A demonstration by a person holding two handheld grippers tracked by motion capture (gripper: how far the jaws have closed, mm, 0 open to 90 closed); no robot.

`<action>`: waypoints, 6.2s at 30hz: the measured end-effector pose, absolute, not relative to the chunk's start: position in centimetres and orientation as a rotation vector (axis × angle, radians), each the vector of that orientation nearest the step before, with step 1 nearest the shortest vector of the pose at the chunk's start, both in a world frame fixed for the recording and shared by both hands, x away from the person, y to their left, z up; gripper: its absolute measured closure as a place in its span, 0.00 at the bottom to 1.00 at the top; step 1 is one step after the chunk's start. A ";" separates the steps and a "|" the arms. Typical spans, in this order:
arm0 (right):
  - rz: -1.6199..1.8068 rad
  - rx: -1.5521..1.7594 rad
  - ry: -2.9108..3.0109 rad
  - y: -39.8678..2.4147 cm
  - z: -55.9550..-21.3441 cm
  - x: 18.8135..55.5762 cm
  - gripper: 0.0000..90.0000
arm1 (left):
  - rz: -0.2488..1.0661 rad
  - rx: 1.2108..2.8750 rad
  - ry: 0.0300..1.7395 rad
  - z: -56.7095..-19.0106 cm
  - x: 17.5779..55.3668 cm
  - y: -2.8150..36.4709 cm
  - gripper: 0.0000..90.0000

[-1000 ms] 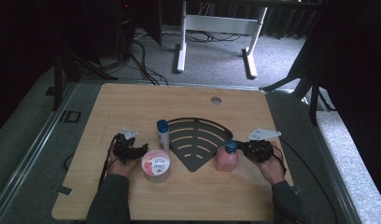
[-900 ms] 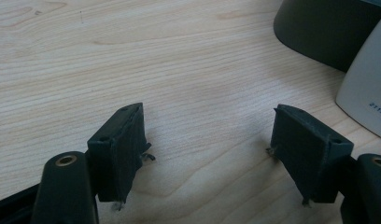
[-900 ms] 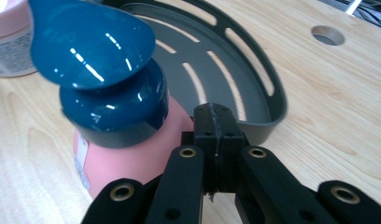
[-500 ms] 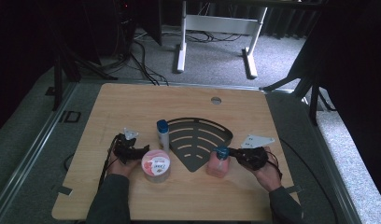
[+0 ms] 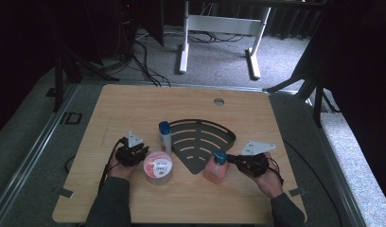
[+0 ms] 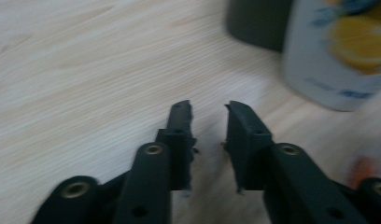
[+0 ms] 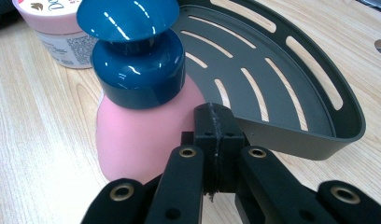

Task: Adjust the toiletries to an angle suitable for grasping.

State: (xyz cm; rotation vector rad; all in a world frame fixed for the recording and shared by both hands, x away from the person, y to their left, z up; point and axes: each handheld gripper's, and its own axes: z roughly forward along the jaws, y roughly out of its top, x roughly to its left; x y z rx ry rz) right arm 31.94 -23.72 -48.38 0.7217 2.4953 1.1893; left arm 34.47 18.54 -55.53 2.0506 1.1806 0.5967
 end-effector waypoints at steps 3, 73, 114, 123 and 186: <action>1.189 0.721 2.497 -23.7 -48.4 31.9 1.00 | 0.529 2.041 1.102 -55.3 34.3 18.4 0.91; 1.186 0.664 2.557 -23.4 -48.5 31.1 1.00 | 0.187 2.105 0.754 -49.9 31.9 15.0 1.00; 1.164 0.642 2.664 -21.1 -51.1 31.3 1.00 | 0.223 2.053 0.795 -50.2 31.2 16.1 1.00; 1.162 0.570 2.712 -19.7 -51.5 30.1 1.00 | 0.219 2.060 0.792 -50.3 31.2 16.1 1.00; 1.218 0.315 2.799 -13.0 -51.0 27.1 1.00 | 0.178 2.085 0.774 -50.1 29.2 17.6 1.00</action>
